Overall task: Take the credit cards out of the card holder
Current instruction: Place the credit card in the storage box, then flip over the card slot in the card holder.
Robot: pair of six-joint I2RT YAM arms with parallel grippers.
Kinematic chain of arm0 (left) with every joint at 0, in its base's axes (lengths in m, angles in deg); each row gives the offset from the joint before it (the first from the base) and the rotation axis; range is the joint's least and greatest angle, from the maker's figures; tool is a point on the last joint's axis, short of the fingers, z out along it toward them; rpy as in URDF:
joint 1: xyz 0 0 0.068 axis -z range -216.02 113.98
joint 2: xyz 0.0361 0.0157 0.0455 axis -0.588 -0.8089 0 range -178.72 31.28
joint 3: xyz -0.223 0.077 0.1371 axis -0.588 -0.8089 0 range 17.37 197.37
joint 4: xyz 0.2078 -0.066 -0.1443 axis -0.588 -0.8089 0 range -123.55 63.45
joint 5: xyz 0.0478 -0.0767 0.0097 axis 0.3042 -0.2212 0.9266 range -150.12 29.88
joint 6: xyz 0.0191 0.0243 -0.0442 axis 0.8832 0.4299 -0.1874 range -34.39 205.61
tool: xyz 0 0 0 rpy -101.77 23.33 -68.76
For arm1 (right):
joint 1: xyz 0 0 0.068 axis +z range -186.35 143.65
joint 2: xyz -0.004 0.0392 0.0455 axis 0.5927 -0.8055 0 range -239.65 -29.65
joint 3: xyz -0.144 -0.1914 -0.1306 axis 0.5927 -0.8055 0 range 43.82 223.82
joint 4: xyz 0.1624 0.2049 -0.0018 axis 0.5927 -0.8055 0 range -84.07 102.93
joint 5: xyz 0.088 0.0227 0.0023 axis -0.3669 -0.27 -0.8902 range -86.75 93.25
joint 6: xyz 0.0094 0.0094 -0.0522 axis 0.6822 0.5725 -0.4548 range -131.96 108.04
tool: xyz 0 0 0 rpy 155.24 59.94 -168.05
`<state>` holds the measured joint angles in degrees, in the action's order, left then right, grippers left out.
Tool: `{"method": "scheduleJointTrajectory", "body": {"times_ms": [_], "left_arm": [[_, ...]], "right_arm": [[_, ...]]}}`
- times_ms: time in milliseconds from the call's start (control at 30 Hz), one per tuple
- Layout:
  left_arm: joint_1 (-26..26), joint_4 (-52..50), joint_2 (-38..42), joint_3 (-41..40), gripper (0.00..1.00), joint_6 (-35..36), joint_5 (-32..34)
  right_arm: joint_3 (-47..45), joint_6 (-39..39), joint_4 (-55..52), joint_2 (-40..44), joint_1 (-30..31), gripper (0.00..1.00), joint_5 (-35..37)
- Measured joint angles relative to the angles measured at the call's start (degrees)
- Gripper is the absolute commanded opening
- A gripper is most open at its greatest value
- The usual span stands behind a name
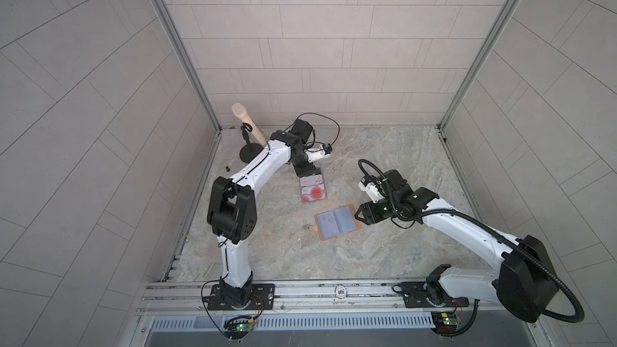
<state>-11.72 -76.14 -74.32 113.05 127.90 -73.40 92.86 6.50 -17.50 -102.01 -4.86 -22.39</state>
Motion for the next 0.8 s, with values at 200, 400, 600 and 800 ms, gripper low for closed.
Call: {"method": "scheduleJointTrajectory", "body": {"times_ms": [200,400,600,800], "left_arm": [[0.0,12.9,20.0,-17.9,0.54,-15.8,-5.3],[2.3,29.7,34.4,-41.5,0.52,-36.2,-9.7],[9.6,41.1,39.9,-57.3,0.48,-51.8,-8.7],[15.7,51.5,43.4,-65.8,0.31,-62.9,-3.4]], "right_arm": [[2.4,-0.1,0.2,-0.7,1.7,0.61,3.1],[3.5,-0.2,0.1,-1.3,1.7,0.61,4.5],[5.1,0.0,0.2,-4.6,1.9,0.61,5.0],[6.7,1.4,0.2,-7.7,2.9,0.60,5.6]]}}
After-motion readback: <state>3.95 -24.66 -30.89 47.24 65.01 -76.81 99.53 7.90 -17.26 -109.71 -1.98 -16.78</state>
